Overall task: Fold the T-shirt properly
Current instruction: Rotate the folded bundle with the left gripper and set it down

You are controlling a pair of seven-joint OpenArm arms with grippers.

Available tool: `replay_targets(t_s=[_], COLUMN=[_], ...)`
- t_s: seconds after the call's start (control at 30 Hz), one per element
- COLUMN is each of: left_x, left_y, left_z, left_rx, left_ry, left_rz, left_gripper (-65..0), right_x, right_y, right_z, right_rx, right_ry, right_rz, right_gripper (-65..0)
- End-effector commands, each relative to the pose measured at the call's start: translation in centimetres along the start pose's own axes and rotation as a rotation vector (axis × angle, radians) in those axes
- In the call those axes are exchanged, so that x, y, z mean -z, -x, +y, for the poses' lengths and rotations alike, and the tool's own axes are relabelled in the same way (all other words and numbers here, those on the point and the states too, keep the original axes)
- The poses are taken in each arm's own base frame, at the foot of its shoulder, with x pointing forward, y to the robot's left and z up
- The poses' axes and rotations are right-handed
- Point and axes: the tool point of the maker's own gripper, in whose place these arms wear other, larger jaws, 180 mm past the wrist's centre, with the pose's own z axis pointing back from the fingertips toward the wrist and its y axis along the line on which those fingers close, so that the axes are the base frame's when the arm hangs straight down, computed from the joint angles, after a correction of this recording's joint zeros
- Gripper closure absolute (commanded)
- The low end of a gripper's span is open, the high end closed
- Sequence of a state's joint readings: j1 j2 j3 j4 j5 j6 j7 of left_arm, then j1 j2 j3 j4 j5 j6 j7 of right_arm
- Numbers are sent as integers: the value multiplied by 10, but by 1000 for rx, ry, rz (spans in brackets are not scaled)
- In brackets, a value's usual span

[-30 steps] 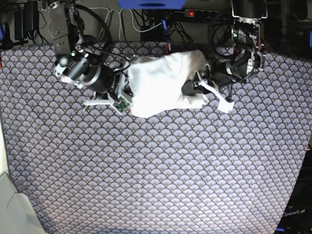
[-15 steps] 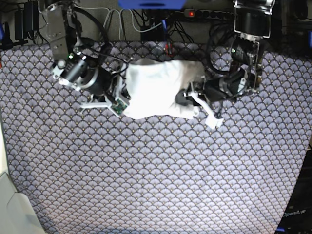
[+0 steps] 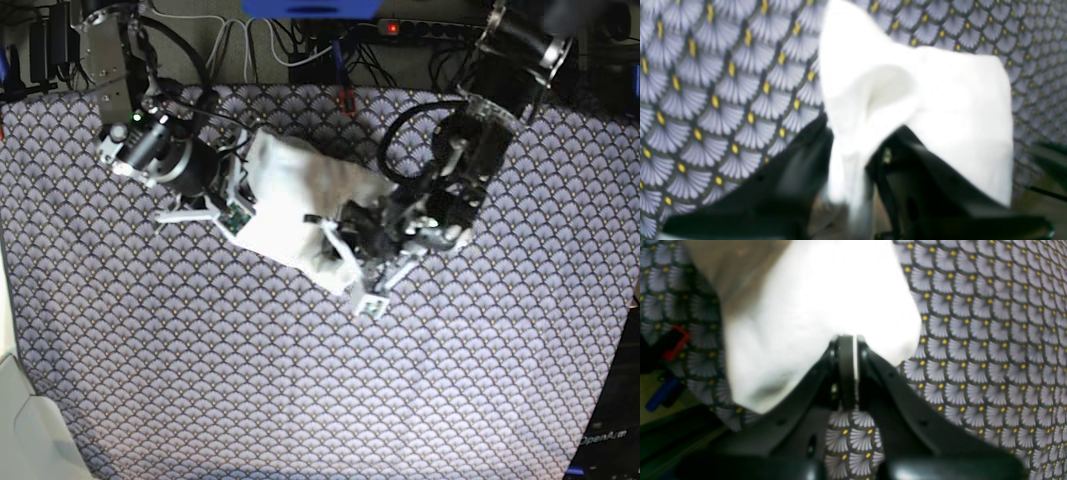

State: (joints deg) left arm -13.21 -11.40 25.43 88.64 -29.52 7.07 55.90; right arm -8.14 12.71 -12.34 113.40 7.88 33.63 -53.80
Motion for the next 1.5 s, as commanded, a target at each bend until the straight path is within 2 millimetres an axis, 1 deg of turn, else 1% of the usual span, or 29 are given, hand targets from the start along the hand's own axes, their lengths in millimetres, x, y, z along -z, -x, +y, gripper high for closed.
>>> replay_targets(t_s=[0.0, 0.07, 0.13, 0.2, 0.3, 0.4, 0.5, 0.6, 0.67, 0.73, 0.8, 0.93, 0.97, 1.03, 1.1, 1.17, 1.23, 1.33, 1.37, 1.47], left_x=[-1, 3, 7, 12, 21, 32, 42, 50, 55, 59, 63, 74, 76, 79, 83, 84, 85, 89, 91, 94], left_y=[-15, -15, -17, -16, -25, -24, -31, -38, -43, -46, -50, -47, -50, -49, -47, -48, -48, -43, -37, -32], left_z=[-7, -16, -30, -34, -43, -47, -54, -59, -66, -65, -70, -67, -75, -80, -79, -86, -88, -84, -83, -84], left_rx=[39, 103, 176, 238, 333, 433, 550, 671, 745, 800, 845, 947, 975, 1022, 1062, 1104, 1150, 1203, 1216, 1261], left_ry=[-4, -22, -40, -75, -137, -211, -284, -329, -338, -356, -363, -397, -394, -394, -399, -397, -404, -426, -423, -417], left_rz=[-34, -27, -31, -33, -54, -56, -66, -122, -181, -218, -253, -269, -293, -316, -321, -345, -357, -341, -332, -340], left_gripper=[-5, -5, -5, -5, -5, -5, -5, -5, -5, -5, -5, -5, -5, -5, -5, -5, -5, -5, -5, -5], right_x=[-4, -5, -6, -9, -15, -22, -27, -31, -35, -39, -41, -43, -43, -43, -43, -43, -43, -43, -43, -42], right_y=[-9, -5, -3, 2, 10, 19, 28, 38, 45, 53, 58, 61, 61, 61, 61, 61, 61, 61, 61, 61], right_z=[-6, -9, -11, -20, -34, -52, -63, -75, -81, -83, -85, -86, -86, -86, -86, -85, -85, -85, -85, -85], right_rx=[-21, -32, -37, -37, -18, -3, -10, -5, 2, 16, 27, 32, 32, 32, 32, 33, 33, 33, 33, 35], right_ry=[12, 17, 20, 41, 80, 127, 151, 176, 191, 199, 209, 213, 213, 213, 213, 212, 212, 212, 212, 211], right_rz=[-34, -24, -18, -4, 10, 30, 56, 84, 101, 113, 122, 126, 126, 126, 126, 128, 128, 128, 128, 127], right_gripper=[0, 0, 0, 0, 0, 0, 0, 0, 0, 0, 0, 0, 0, 0, 0, 0, 0, 0, 0, 0])
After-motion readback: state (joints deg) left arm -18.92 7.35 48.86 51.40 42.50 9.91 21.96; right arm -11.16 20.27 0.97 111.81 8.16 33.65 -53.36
